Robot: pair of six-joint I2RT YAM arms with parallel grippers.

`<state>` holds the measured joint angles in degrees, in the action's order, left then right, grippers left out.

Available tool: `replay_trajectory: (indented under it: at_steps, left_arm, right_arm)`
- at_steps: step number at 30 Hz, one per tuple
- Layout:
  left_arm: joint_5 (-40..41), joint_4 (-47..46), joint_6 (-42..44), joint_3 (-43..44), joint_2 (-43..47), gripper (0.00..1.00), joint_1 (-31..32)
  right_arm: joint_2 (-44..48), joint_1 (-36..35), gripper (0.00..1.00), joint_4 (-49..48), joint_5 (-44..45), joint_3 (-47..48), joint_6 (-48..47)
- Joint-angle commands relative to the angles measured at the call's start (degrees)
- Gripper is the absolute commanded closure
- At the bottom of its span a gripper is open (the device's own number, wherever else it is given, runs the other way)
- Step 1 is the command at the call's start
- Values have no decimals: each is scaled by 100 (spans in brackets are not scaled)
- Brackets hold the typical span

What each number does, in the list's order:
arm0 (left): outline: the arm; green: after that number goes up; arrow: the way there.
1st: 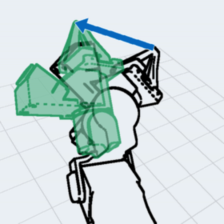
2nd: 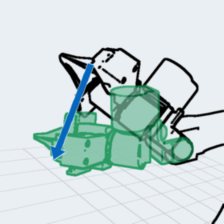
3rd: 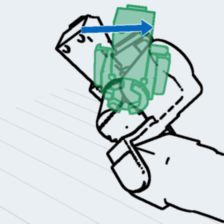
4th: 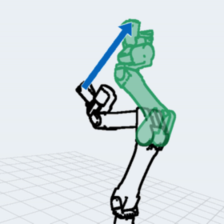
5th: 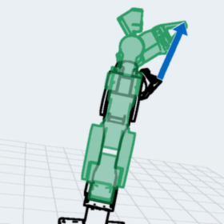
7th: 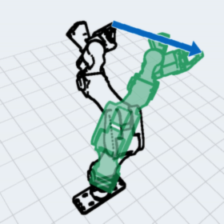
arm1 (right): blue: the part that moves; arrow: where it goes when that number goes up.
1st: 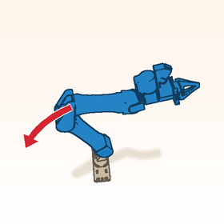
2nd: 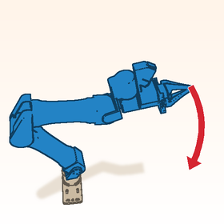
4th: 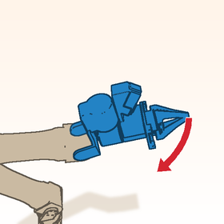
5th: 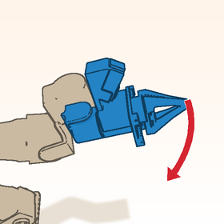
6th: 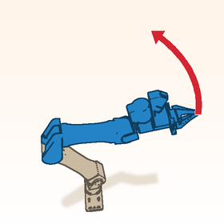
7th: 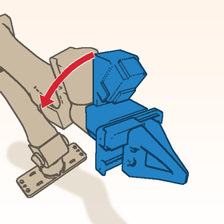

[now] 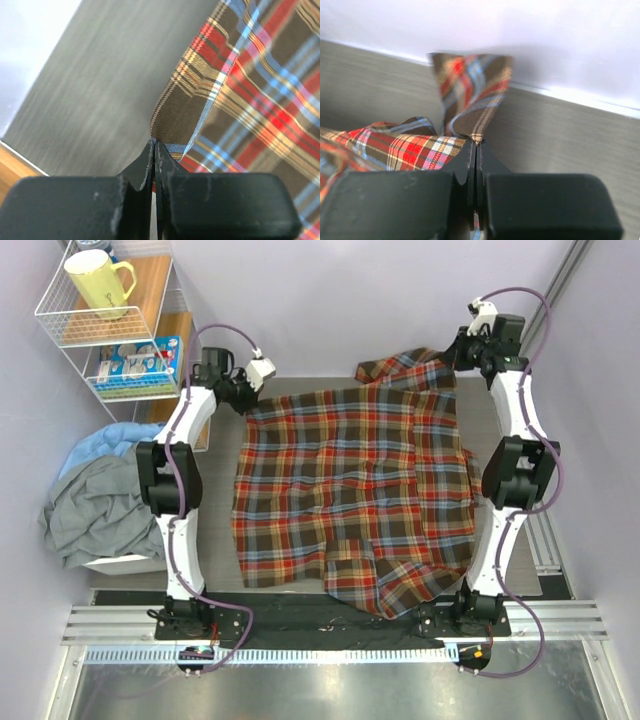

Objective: Fold and stack the long sleeve shirts
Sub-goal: Fold the shirt

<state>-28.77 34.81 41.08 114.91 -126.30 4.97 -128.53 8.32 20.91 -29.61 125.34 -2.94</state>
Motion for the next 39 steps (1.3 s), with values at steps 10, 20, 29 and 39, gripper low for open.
replay_trajectory:
  at_steps: [10, 20, 29, 39]
  left_arm:
    - [-374, 825, 1507, -1506, 1423, 100, -216]
    - [-612, 1590, 1693, -2043, 1705, 100, -155]
    - [-498, 1915, 1763, -2720, 1837, 100, -75]
    - [-462, 1968, 1535, -2957, 1881, 100, 4]
  right_arm:
    - [1743, 91, 99, 880, -335, -2136, -989]
    - [2551, 100, 99, 1381, -195, -3401, -1551]
    - [2710, 91, 99, 1882, -213, -4148, -1868]
    - [2508, 91, 99, 1996, 113, -4325, -2105]
